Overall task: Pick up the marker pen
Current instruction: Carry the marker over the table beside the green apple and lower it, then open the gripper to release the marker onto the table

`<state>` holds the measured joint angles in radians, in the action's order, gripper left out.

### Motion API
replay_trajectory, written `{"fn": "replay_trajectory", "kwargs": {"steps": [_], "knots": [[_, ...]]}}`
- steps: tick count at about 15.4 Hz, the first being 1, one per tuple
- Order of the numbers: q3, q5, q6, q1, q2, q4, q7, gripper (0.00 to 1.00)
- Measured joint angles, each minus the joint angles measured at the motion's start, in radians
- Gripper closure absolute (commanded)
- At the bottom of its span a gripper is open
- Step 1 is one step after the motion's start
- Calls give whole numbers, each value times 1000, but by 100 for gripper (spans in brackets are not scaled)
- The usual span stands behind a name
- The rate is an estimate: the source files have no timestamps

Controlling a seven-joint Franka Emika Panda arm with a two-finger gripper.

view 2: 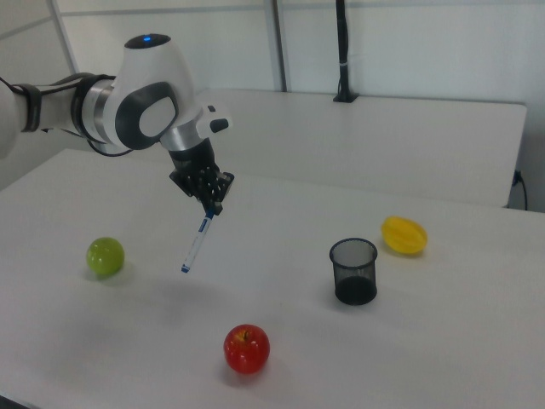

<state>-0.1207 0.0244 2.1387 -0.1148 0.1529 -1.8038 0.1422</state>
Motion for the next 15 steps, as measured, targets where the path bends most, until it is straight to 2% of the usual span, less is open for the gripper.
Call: {"fn": "replay_trajectory", "kwargs": {"steps": [5,13,15], "knots": [[31,52,41,-9,107,-2,0,97],[134,56,94,-20,208,-1,-49,96],[156,56,94,-21,217,-1,-61,87]]}}
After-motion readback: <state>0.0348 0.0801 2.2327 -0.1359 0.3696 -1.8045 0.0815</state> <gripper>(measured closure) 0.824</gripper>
